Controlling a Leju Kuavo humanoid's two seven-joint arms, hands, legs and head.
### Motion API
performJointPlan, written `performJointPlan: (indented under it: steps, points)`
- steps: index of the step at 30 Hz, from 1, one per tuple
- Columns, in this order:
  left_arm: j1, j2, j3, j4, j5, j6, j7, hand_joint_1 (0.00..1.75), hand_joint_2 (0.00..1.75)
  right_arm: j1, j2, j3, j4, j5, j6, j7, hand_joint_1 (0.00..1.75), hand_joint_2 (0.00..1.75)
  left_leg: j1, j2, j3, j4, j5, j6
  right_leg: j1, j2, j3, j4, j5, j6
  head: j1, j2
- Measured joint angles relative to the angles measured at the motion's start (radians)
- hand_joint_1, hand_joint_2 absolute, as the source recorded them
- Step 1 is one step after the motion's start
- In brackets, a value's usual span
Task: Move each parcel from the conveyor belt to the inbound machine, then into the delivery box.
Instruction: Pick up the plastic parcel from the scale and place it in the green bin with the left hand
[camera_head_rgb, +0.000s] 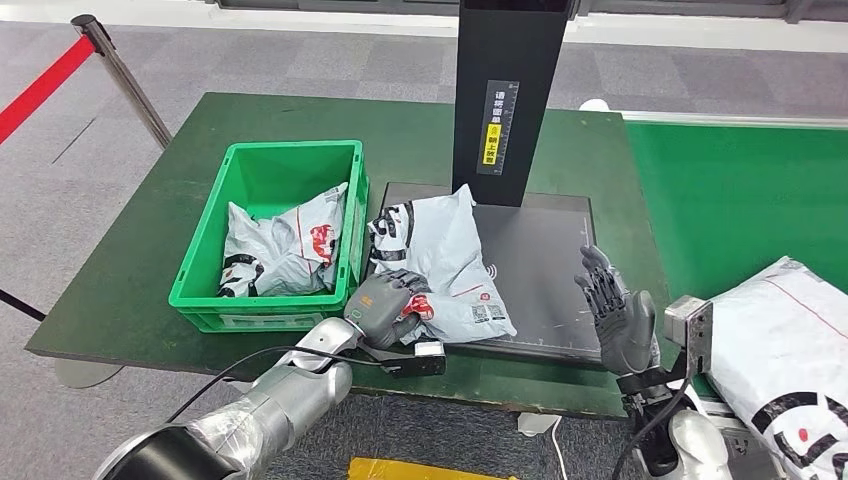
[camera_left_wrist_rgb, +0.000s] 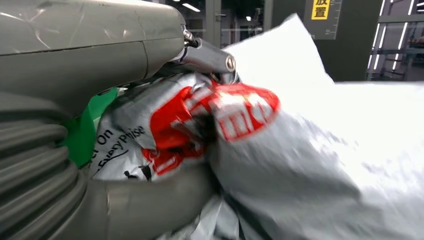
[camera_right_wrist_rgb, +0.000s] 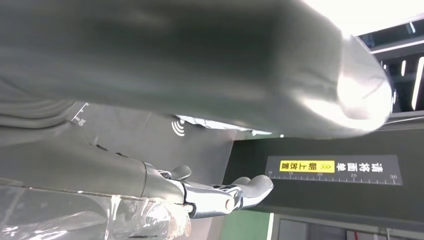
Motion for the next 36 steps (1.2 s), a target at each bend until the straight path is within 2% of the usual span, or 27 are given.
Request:
performJointPlan:
  steps: [8,12,16,21,28,32,36]
  points:
    - [0.000,0.001,0.006,0.000,-0.001,0.009,-0.010,1.75,1.75,-0.002,0.026,0.000,0.001,0.019,0.007,0.001,0.00,0.00,0.000,0.000,0.000,0.000,0.000,0.000,0.000,0.000,0.000,0.000,0.000,0.000,0.000,0.000]
    - [0.000,0.000,0.006,0.000,-0.072,0.082,0.001,1.75,1.75,-0.007,0.033,0.000,0.005,0.027,0.012,0.005,0.00,0.00,0.000,0.000,0.000,0.000,0.000,0.000,0.000,0.000,0.000,0.000,0.000,0.000,0.000,0.000]
    - [-0.001,-0.003,-0.027,-0.034,-0.253,0.159,0.063,1.75,1.75,-0.021,0.033,0.000,0.024,0.023,0.019,0.004,0.00,0.00,0.000,0.000,0.000,0.000,0.000,0.000,0.000,0.000,-0.001,0.000,0.000,0.000,0.000,0.000]
    - [-0.025,-0.017,-0.087,-0.112,-0.380,0.169,0.126,1.75,1.75,-0.028,0.019,0.000,0.052,0.006,0.029,-0.008,0.00,0.00,-0.001,-0.001,-0.001,0.001,0.000,0.000,0.000,0.000,-0.001,0.000,0.000,0.001,0.000,0.000]
    - [-0.052,-0.020,-0.137,-0.167,-0.403,0.169,0.167,1.75,1.75,-0.028,0.001,0.000,0.073,0.001,0.032,-0.016,0.00,0.00,-0.001,-0.001,-0.001,0.000,0.000,0.000,-0.001,0.000,-0.001,0.000,0.000,0.001,0.000,0.000]
    - [-0.065,-0.002,-0.192,-0.201,-0.403,0.170,0.254,1.75,1.75,-0.026,-0.005,0.000,0.078,0.000,0.032,-0.015,0.00,0.00,-0.001,0.000,-0.001,0.000,0.000,0.000,0.000,0.000,-0.002,0.000,0.000,0.001,0.000,0.000]
    - [-0.089,0.044,-0.242,-0.237,-0.403,0.166,0.353,1.75,1.75,-0.026,-0.007,0.000,0.088,0.000,0.032,-0.006,0.00,0.00,0.000,0.000,-0.001,0.000,0.000,0.000,0.000,0.000,-0.002,0.000,0.000,0.001,0.000,0.000]
